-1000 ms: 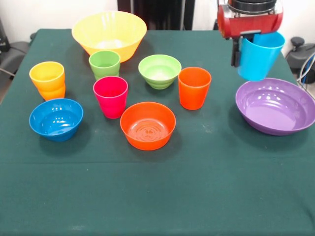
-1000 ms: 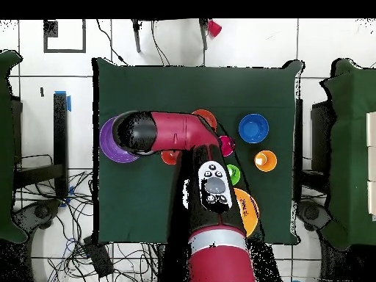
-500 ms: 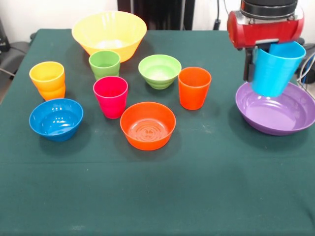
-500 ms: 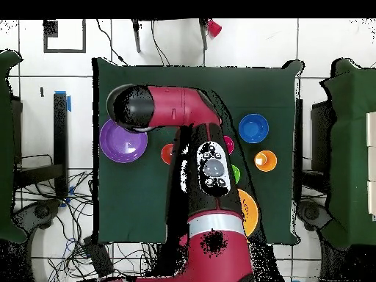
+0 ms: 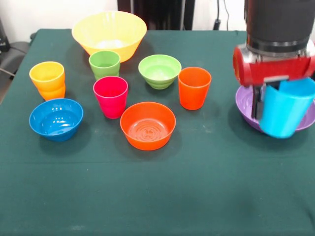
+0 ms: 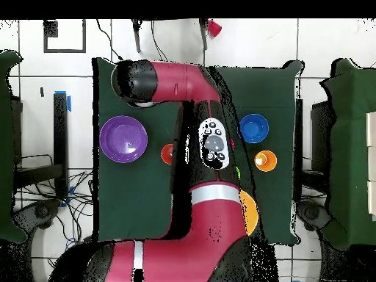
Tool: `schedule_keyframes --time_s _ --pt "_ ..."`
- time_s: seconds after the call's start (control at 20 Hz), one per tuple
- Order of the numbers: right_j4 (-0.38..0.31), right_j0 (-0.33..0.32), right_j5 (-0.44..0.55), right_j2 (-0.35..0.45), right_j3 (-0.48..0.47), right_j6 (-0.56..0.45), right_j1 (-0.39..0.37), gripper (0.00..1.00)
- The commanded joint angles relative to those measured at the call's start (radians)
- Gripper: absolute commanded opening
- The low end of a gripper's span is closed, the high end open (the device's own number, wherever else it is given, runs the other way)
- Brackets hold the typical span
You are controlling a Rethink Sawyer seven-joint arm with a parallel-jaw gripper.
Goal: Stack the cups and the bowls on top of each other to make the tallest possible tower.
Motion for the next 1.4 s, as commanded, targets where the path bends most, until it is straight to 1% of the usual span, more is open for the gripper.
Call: schedule_keyframes --time_s 0.05,0.2,0.45,0.65,0.85,1.0,1.2,1.4 --pt "-0.057 -0.003 0.145 0.121 -0.208 -0.158 0.162 0.00" --pt "-0.075 -0.004 0.175 0.115 -0.250 -0.187 0.182 0.00" --pt "-0.097 -0.014 0.260 0.135 -0.376 -0.257 0.260 0.00" --pt "-0.106 -0.030 0.293 0.144 -0.444 -0.274 0.315 0.00" --pt "-0.122 -0.047 0.284 0.154 -0.458 -0.314 0.347 0.00" --pt "-0.140 -0.051 0.301 0.159 -0.489 -0.349 0.370 0.00" --pt "-0.147 -0.069 0.272 0.185 -0.513 -0.396 0.414 0.00" --pt "-0.169 -0.085 0.282 0.217 -0.577 -0.473 0.468 0.00"
